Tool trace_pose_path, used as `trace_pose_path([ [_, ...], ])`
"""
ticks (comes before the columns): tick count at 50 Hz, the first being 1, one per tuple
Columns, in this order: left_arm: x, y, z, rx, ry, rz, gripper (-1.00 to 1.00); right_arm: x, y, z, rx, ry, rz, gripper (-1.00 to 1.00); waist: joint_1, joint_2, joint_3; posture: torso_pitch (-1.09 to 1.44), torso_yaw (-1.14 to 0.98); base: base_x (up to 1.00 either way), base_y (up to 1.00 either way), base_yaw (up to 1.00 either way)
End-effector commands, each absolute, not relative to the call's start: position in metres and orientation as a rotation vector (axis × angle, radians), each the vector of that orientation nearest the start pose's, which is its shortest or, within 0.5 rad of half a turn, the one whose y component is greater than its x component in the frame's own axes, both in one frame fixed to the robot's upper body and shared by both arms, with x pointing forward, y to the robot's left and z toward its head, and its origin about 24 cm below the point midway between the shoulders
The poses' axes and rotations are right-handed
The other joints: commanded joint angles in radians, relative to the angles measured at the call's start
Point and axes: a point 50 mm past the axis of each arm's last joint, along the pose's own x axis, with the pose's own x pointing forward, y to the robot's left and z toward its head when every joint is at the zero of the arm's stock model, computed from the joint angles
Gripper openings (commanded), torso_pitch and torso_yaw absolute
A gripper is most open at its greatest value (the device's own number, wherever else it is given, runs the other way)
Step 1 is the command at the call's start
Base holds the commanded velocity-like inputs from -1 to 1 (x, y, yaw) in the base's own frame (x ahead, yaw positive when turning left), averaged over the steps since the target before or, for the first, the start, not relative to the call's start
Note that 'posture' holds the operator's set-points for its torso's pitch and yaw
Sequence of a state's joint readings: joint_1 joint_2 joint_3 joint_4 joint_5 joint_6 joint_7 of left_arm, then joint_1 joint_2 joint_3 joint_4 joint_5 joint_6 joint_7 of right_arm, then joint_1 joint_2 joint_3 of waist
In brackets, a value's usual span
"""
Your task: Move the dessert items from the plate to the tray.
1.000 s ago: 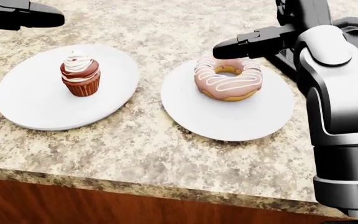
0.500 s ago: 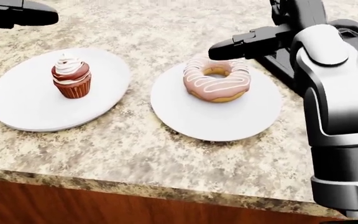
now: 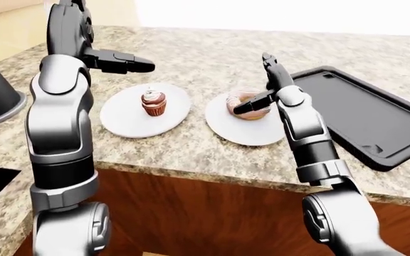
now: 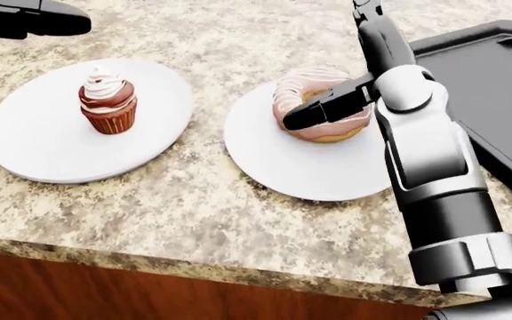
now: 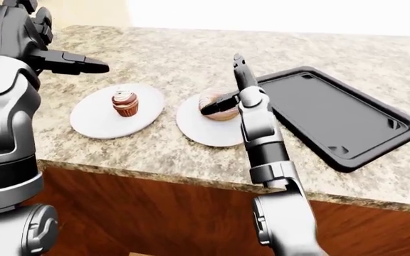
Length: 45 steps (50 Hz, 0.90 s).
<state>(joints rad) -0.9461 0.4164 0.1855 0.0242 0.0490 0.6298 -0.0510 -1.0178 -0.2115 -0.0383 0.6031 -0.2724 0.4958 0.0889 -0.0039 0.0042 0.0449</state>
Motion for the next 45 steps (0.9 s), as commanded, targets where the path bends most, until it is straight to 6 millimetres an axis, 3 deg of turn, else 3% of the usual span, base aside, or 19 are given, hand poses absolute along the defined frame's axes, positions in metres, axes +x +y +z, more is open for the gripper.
trace_pose_path([
  [1, 0.339, 0.209, 0.321, 0.287, -0.416, 0.18, 1.0, 0.407, -0.149, 0.223, -0.483, -0.008, -0.021, 1.0, -0.002, 0.005, -0.029, 0.0, 0.0, 0.0, 0.0, 0.0],
  [10, 0.339, 0.209, 0.32, 0.291, -0.414, 0.178, 1.0, 0.418, -0.153, 0.206, -0.544, 0.057, -0.057, 1.0, -0.001, 0.009, -0.03, 0.0, 0.0, 0.0, 0.0, 0.0],
  [40, 0.339, 0.208, 0.32, 0.292, -0.413, 0.173, 1.0, 0.421, -0.153, 0.21, -0.514, 0.038, -0.081, 1.0, 0.005, 0.01, -0.039, 0.0, 0.0, 0.0, 0.0, 0.0],
  [45, 0.339, 0.208, 0.32, 0.294, -0.413, 0.174, 1.0, 0.42, -0.152, 0.211, -0.515, 0.025, -0.075, 0.85, 0.005, 0.01, -0.04, 0.0, 0.0, 0.0, 0.0, 0.0],
])
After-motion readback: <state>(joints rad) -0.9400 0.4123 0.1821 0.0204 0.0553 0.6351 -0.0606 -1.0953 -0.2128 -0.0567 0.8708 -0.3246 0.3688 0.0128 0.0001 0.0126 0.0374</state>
